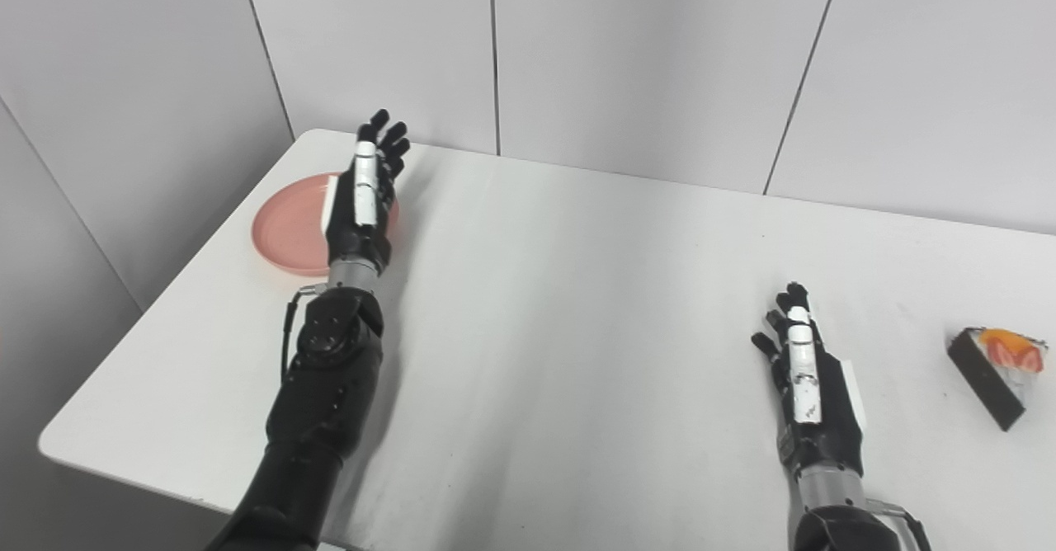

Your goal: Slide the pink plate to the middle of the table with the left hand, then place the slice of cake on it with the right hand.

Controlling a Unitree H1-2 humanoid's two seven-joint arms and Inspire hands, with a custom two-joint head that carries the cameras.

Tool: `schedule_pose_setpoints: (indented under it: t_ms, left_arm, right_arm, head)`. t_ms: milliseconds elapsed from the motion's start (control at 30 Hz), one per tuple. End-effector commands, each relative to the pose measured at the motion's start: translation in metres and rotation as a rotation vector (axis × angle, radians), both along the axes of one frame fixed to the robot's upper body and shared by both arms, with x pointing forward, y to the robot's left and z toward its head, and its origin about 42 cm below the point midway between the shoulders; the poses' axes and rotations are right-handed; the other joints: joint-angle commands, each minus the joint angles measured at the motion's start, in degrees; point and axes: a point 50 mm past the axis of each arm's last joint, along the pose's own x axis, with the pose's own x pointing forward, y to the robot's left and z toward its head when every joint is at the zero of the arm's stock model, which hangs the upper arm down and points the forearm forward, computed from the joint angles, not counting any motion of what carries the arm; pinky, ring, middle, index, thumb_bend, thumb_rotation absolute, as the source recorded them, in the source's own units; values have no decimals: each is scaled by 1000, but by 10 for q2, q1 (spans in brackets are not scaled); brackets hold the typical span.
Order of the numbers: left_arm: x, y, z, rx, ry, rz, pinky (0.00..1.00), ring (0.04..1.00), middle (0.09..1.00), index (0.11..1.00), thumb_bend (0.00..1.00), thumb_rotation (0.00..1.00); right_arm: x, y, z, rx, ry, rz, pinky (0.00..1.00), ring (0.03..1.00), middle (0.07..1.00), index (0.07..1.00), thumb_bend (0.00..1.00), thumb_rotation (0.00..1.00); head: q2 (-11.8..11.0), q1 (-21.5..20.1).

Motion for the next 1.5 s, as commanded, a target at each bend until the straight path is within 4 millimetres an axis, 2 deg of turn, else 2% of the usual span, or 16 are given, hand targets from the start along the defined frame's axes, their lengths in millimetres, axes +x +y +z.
schedule_pose_setpoints:
  t_ms: [0,233,267,433,667,833,1267,1467]
  left_arm:
    - [14,14,38,14,-115,52,841,818,805,809,704,1000]
    - [16,55,41,16,-125,172,790,747,746,754,692,1000]
    - [16,62,40,24,-125,192,746,724,726,732,680,1000]
    - [14,89,35,42,-121,273,681,696,705,713,673,1000]
    - [9,128,29,32,-89,369,664,683,699,710,687,1000]
    - [5,144,24,72,-50,411,743,697,702,712,695,1000]
    - [3,165,7,41,22,431,743,727,722,722,736,1000]
    - [6,162,-2,-29,68,396,754,741,732,730,721,1000]
  right_arm:
    - [6,0,10,12,-46,-2,997,972,975,979,468,1000]
    - [7,-4,7,-1,-57,-4,992,964,968,971,487,982]
    - [8,-3,7,1,-55,-8,982,958,962,964,489,974]
    - [8,-4,6,5,-56,-14,983,954,954,955,494,942]
    - [8,-6,6,19,-57,-8,998,966,967,967,491,940]
    - [6,-9,7,10,-55,-14,981,964,966,965,505,931]
    - [6,-11,8,9,-57,-17,973,955,956,956,513,901]
    - [5,-11,9,9,-49,-19,984,960,959,961,519,907]
  head:
    - [0,1]
    - [-1,4]
    - [-1,4]
    - [-2,6]
    - [-1,9]
    - [-1,12]
    - [-1,18]
    - [-1,19]
